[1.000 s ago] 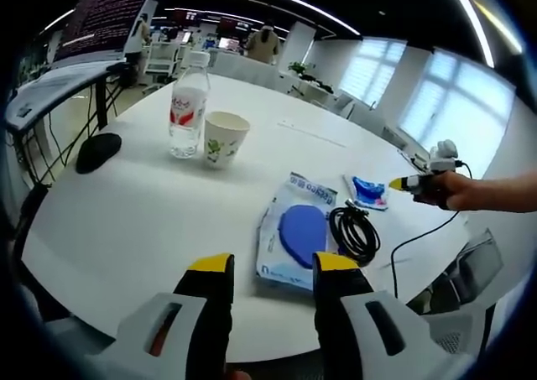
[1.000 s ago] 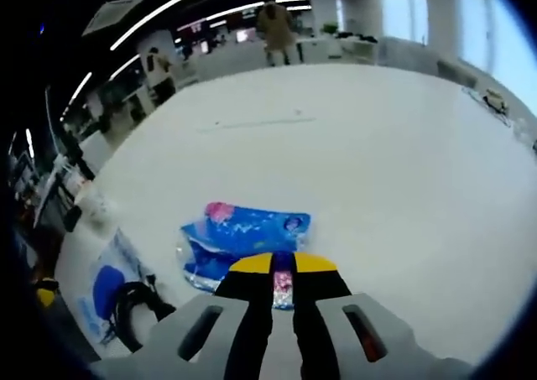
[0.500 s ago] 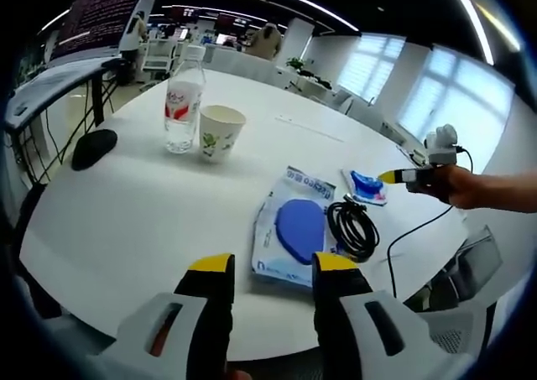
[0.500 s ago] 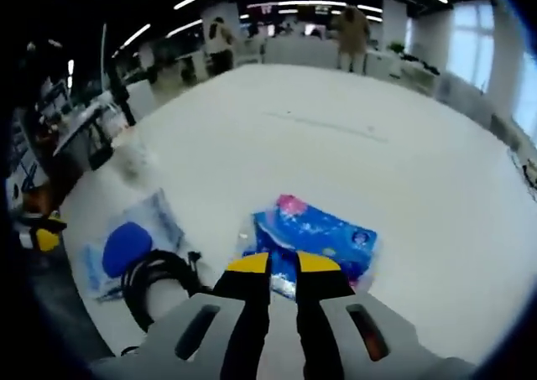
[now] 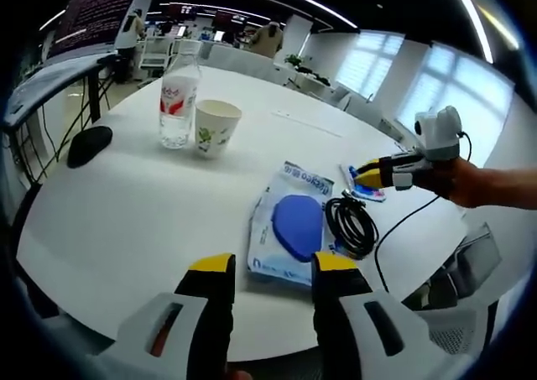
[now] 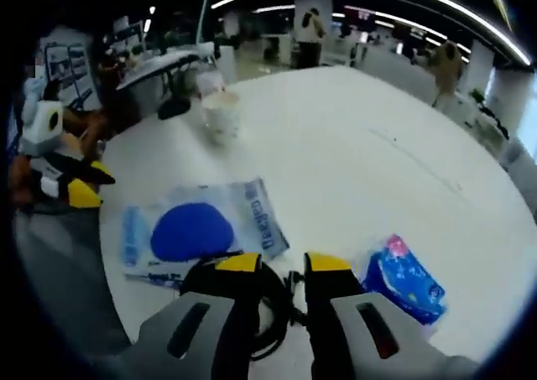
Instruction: Arrange the tabletop items into an orderly group along one side of the table until the central work area is clear of visible clutter.
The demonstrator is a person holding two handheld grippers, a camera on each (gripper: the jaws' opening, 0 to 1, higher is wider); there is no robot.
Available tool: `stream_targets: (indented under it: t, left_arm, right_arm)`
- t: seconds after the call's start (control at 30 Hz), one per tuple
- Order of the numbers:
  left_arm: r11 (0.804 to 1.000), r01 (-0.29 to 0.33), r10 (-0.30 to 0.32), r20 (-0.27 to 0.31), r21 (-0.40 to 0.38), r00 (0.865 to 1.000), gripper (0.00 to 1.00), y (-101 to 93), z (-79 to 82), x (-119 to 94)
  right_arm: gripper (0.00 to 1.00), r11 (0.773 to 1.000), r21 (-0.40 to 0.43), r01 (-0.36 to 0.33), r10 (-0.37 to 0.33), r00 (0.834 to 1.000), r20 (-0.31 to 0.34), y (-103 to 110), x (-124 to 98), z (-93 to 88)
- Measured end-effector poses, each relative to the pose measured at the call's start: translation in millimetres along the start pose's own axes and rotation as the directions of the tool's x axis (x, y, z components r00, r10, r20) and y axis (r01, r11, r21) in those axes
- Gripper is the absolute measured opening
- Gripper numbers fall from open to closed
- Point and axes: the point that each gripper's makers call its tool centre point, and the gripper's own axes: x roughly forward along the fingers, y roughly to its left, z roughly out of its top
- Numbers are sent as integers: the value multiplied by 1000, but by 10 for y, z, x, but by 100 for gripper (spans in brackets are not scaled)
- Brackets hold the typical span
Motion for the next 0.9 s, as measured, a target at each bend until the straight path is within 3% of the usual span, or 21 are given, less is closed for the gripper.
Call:
stream_targets:
  t: [0.17, 0.37, 0.5, 0.67, 0.9]
  left_arm:
    - [1000, 3, -3, -1, -1, 1000, 34, -8, 0, 11]
    - [1000, 3, -3, -4, -8, 1000, 34, 4, -11, 18]
    - [1000, 7, -7, -5, -4, 1000, 34, -4, -13, 29]
    - [1000, 13, -13, -15, -1, 1000, 34, -17, -31, 44]
    - [1000, 20, -20, -27, -3, 999, 33, -26, -70, 78]
  right_arm:
    - [23, 997, -39, -73, 71, 996, -46, 199, 104, -127]
    - [21, 992, -59, -114, 108, 989, -105, 285, 169, -313]
    - [18, 991, -78, -112, 101, 986, -132, 317, 145, -417]
    - [1, 991, -96, -93, 78, 986, -149, 305, 92, -506]
    - [0, 997, -54, -55, 47, 989, -140, 252, 11, -593]
